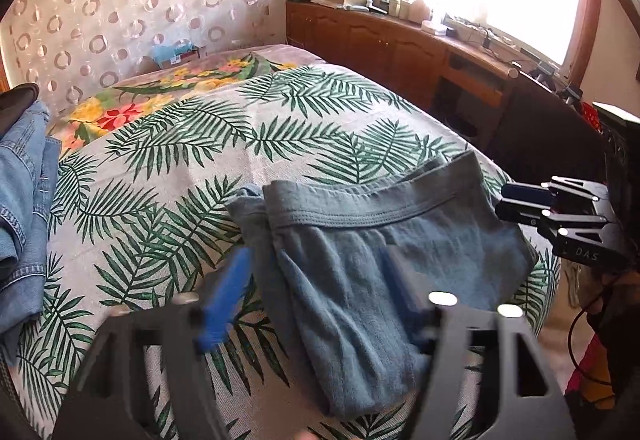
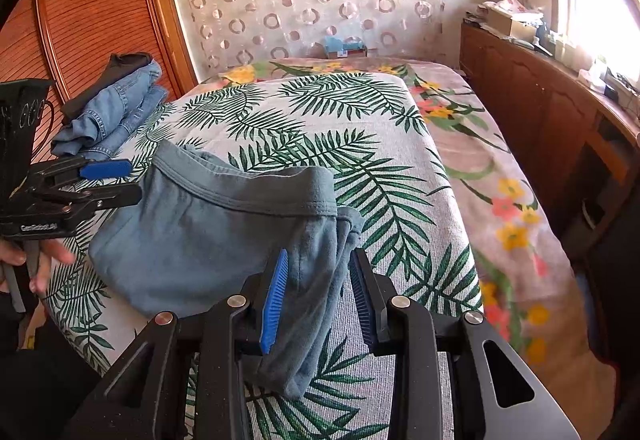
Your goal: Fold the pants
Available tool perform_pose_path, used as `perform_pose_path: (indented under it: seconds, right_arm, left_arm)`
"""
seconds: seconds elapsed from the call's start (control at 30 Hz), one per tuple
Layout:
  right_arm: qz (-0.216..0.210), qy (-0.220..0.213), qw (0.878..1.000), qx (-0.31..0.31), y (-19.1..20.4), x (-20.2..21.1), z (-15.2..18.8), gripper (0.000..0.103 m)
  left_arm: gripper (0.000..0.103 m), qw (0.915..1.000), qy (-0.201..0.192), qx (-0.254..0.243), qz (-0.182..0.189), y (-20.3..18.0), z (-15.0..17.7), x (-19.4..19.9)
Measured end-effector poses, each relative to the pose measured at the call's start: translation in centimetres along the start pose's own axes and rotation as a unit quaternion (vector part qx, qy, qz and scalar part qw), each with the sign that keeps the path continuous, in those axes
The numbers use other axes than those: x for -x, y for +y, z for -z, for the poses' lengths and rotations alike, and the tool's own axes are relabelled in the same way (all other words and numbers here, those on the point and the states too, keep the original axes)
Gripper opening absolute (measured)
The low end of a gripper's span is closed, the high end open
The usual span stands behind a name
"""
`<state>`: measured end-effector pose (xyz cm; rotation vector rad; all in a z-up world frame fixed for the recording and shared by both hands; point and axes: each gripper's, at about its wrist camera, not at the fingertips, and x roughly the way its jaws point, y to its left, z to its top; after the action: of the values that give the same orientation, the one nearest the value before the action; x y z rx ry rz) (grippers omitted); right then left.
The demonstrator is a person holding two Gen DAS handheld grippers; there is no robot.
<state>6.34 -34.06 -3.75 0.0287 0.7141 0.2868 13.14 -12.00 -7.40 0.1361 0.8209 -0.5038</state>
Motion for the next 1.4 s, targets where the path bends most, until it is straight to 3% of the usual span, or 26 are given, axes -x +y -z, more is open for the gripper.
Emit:
perform_pose_path:
  seconds: [0.2,0.43,0.57,0.93,1.03,1.2,1.4]
  right_arm:
    - [-0.001,0.002,1.000,-0.002,-0.1,-0.4,-0.2,0.033]
    - [-0.007,0.011,1.000,-0.012,-0.7,-1.6,-1.0,0.033]
    - [0.004,0.019,1.000,-0.005,-0.7,-2.5,-1.4,0.043]
    - [-0.001,0.024,1.000,-0.010,-1.3,-3.3,-1.8,0.045]
    - [-0.005,0.023,1.000,-0.014,-1.3,-3.4,-1.8,0.045]
    - [-0.008,0.025,1.000,-0.010,-1.0,-4.1,-2.2,0.044]
    - [-0.023,0.032,0.999,-0.005,-0.9,-4.5,-2.4,0.022]
  left_arm:
    - [0.086,1.0000,0.006,0.003,0.006,0.1,-0.1,-0.3]
    - [0.086,0.9992,0.038,0.008,-0.001,0.8,0.0,-2.4]
    - [0.086,0.9989,0.046,0.012,-0.004,1.6,-0.1,-3.3]
    - [0.086,0.9978,0.058,0.028,0.016,3.4,-0.9,-5.1]
    - [0.080,0.9975,0.057,0.034,0.026,3.6,-1.1,-5.2]
    - [0.061,0.9964,0.057,0.034,0.053,3.5,-1.6,-5.4]
    - [0.035,0.9948,0.054,0.043,0.075,3.7,-1.9,-5.4]
